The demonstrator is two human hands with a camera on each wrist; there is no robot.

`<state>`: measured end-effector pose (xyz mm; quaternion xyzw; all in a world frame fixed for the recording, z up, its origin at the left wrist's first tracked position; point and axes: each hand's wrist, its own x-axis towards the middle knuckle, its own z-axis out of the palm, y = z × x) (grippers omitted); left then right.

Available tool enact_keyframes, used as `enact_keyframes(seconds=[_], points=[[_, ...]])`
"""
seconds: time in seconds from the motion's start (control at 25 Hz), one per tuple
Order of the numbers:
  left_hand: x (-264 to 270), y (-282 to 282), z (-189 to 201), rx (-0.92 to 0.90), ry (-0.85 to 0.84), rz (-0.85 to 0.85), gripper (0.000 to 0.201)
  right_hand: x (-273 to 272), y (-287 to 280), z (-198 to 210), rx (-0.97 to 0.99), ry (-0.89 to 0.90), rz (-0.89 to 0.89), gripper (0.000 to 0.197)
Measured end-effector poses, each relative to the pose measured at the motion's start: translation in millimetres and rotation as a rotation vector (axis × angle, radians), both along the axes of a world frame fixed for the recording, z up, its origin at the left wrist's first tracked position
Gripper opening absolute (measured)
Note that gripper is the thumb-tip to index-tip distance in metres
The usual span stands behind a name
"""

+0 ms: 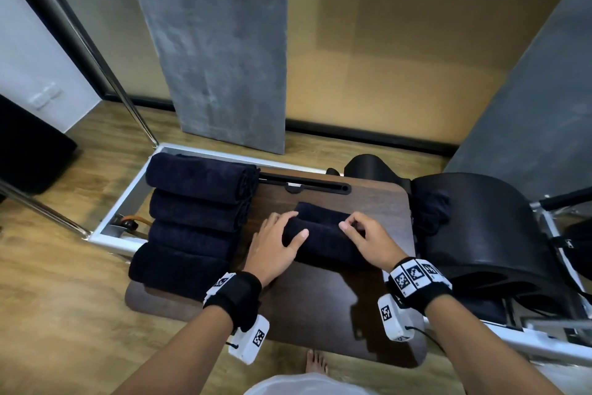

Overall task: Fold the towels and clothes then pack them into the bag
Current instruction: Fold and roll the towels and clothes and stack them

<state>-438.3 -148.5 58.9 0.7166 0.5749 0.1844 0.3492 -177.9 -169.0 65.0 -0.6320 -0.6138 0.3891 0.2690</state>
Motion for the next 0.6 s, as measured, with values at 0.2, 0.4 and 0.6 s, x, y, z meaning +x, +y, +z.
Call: enact_keyframes(seconds=[0.2,0.4,0.6], points=[[12.3,26.9,2.3,-0.052,-0.025,0.146,0.047,24.5,-6.9,-5.0,-0.087,0.105,0.067,0.064],[37.8,46.6,-0.4,-0.188,-0.049,0.32,0.074,18.7,0.9,-10.1,0.042,0.15,-0.251,0.038],[51.7,59.1,-2.4,-0.214,0.037,0.366,0.092,-0.6,11.4,-13.2,-0.05,-0.073,-0.467,0.06]])
